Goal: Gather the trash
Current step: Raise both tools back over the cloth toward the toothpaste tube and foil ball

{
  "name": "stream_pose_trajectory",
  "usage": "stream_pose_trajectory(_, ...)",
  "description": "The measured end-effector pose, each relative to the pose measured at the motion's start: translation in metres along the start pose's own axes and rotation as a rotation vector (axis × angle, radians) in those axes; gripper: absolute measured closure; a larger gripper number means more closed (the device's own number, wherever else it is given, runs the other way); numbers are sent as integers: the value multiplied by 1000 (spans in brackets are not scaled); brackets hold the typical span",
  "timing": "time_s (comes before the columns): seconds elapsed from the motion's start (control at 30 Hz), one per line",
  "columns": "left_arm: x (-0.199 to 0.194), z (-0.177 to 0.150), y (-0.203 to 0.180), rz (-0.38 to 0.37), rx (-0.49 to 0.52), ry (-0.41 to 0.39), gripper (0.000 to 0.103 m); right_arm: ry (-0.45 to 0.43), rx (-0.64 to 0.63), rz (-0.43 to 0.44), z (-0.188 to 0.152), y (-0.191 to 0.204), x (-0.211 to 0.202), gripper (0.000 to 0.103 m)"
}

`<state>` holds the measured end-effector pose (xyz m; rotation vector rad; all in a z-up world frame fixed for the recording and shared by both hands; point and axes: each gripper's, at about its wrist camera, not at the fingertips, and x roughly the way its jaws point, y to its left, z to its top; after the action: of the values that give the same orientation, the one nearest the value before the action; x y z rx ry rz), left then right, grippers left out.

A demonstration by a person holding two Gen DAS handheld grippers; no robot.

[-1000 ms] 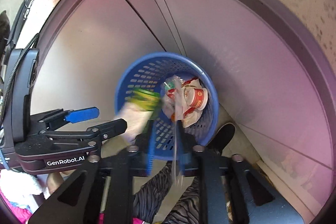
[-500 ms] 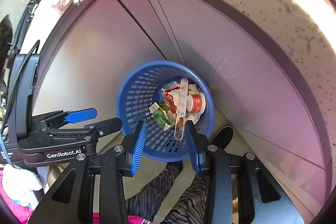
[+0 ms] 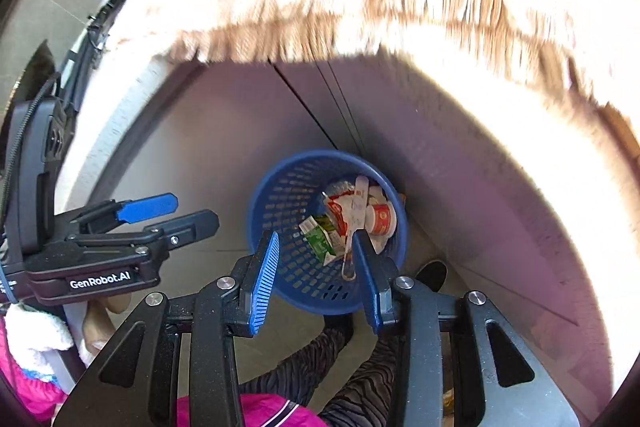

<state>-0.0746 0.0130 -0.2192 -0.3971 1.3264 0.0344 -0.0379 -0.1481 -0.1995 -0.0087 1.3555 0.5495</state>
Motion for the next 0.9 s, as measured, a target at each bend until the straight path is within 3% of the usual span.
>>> stream_pose_trajectory(0.23, -36, 15, -11, -4, 23, -82, 30, -61, -22, 22, 10, 3, -24, 67)
stream_pose_trajectory(0.4, -60, 30, -20, -10, 29, -132, 30, -113, -34, 36, 20, 7, -49, 56)
stream_pose_trajectory(0.53, -76, 44, -28, -12, 42, -183, 30, -160, -58, 34, 33, 5, -70, 55)
stream_pose_trajectory(0.67, -90, 58, -34, -38, 20, -248, 30, -219, -83, 34, 52, -4, -91, 45)
stream_pose_trajectory(0.9, -100, 89, -53, -60, -20, -314, 30, -299, -120, 31, 84, -30, -116, 44)
